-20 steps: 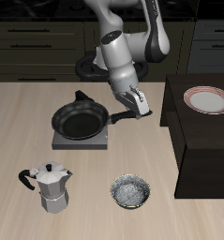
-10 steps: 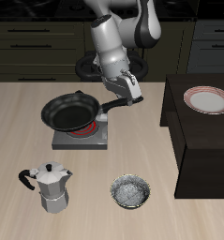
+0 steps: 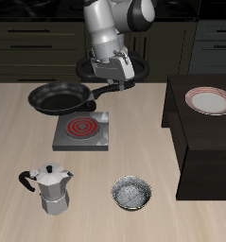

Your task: Place the frypan on the top layer of the shelf and place the moka pot on the stove

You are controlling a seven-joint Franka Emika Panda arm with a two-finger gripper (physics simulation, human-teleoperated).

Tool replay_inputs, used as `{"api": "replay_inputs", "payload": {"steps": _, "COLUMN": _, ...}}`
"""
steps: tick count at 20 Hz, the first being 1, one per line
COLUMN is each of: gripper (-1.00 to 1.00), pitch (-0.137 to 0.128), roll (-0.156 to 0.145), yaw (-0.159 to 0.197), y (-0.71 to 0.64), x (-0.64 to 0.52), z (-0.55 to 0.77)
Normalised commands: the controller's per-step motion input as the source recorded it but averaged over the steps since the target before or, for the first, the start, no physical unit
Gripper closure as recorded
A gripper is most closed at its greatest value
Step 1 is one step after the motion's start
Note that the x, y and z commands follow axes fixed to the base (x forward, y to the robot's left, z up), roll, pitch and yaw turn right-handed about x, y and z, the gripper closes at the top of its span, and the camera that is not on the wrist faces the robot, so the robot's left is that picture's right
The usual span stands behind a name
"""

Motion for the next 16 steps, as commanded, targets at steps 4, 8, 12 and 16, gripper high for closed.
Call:
{"api": "replay_inputs", "payload": {"steps": 4, "gripper": 1.0, "pitch": 0.036, "roll": 0.05, "yaw": 0.109, "y": -0.03, "x": 0.16, "z": 0.08}}
{"api": "replay_inputs", "payload": {"steps": 8, "gripper": 1.0, "pitch": 0.049, "roll": 0.111, "yaw": 0.133, "y": -0.11, "x": 0.15, "z": 0.16}}
{"api": "replay_inputs", "payload": {"steps": 12, "gripper": 1.0, "pitch": 0.037, "roll": -0.001, "yaw": 0.111, "y": -0.14, "x": 0.05, "z": 0.08}}
{"api": "replay_inputs", "payload": {"steps": 16, "gripper": 1.0, "pitch": 0.06, "roll": 0.066, "yaw": 0.202, "y": -0.21, "x": 0.09, "z": 0.29}}
